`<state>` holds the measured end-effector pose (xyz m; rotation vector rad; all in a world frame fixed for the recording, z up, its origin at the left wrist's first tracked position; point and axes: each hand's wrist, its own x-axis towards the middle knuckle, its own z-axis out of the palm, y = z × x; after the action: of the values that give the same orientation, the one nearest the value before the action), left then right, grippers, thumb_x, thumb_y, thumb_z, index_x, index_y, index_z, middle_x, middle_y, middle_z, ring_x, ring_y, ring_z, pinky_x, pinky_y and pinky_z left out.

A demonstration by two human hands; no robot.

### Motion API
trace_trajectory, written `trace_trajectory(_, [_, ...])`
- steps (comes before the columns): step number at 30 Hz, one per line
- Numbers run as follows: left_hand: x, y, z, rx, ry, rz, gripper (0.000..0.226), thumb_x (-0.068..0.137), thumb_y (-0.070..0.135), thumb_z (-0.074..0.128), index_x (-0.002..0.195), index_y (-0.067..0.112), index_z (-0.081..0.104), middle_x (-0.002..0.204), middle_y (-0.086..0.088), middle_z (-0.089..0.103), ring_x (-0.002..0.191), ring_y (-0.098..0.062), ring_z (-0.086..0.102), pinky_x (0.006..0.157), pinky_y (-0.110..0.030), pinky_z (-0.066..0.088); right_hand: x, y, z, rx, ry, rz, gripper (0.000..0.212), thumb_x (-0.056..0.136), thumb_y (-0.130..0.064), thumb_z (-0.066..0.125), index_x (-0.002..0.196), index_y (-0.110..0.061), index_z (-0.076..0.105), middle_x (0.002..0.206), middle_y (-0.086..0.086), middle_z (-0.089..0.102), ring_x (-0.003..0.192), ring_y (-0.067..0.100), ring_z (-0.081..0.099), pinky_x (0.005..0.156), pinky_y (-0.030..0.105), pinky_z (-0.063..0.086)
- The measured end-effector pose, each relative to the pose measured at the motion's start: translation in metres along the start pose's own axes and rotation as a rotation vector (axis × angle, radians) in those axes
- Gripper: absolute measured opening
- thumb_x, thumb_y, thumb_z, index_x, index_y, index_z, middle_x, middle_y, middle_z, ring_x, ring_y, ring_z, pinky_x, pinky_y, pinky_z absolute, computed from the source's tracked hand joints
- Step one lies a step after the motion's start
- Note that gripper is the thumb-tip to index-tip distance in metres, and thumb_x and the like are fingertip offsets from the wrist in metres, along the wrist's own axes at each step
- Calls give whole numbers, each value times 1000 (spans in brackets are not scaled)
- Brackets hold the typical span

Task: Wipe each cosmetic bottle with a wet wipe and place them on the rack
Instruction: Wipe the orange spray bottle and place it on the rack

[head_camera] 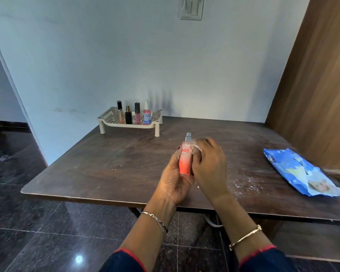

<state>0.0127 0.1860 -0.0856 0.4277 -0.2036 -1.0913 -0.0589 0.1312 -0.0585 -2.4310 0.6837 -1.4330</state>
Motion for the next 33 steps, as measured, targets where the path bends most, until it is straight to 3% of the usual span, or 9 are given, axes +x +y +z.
trace_trajectory(3, [1,-1,-3,-25,5,-7,42,91,30,54,125,5,54,104,-13,66,91,-20,67,80,-29,58,4,1,2,37,-16,4,26,85,-7,50,103,-12,69,100,1,63,86,17,59,72,23,41])
trace_trajectory(7, [9,-2,-12,-53,47,-19,46,85,31,61,121,3,56,103,-16,62,97,-23,60,109,-35,38,-23,-3,-2,2,-52,-35,22,83,-2,58,98,-13,69,99,-2,64,80,16,60,69,21,40])
trace_trajectory(11, [11,-4,-18,-76,127,-49,36,91,36,54,103,3,62,80,-11,67,68,-19,67,74,-31,57,-54,-1,-5,20,-73,-109,22,81,-1,62,94,-17,70,99,-5,64,80,10,60,65,22,48])
trace_trajectory(15, [7,-6,-16,-65,43,-88,50,78,51,63,103,9,63,81,-9,65,74,-21,68,71,-36,60,-52,3,-6,61,-63,-136,22,82,-6,57,95,-18,70,98,-6,64,81,7,58,64,21,47])
trace_trajectory(20, [7,1,-18,-62,-34,-38,52,81,34,72,122,5,59,115,-14,61,114,-22,56,111,-36,37,-19,0,-2,27,-14,-112,22,81,1,60,97,-10,70,99,1,66,83,14,61,72,17,40])
trace_trajectory(21, [6,1,-17,-49,-28,-28,49,84,33,69,122,4,59,115,-14,62,112,-22,57,108,-35,41,-12,0,0,25,-2,-96,20,81,0,59,96,-9,69,99,2,66,83,16,61,71,19,39])
trace_trajectory(24, [3,2,-11,-10,-19,-13,41,89,33,60,116,3,62,103,-14,69,90,-22,69,76,-35,59,0,1,3,65,-19,-20,20,86,-4,57,100,-10,68,102,1,64,89,16,59,76,18,38])
trace_trajectory(29, [9,4,-15,-117,-15,-44,44,91,36,57,120,3,59,105,-14,64,93,-22,65,87,-34,54,-15,3,6,121,-103,-73,23,84,-6,53,98,-14,70,103,-3,63,89,14,59,77,23,44])
trace_trajectory(33, [20,9,-20,-120,32,-46,39,88,43,56,102,7,65,80,-5,59,67,-14,61,66,-27,57,-40,3,3,158,-160,-88,23,85,-6,58,95,-21,71,101,-11,62,84,1,56,72,6,37])
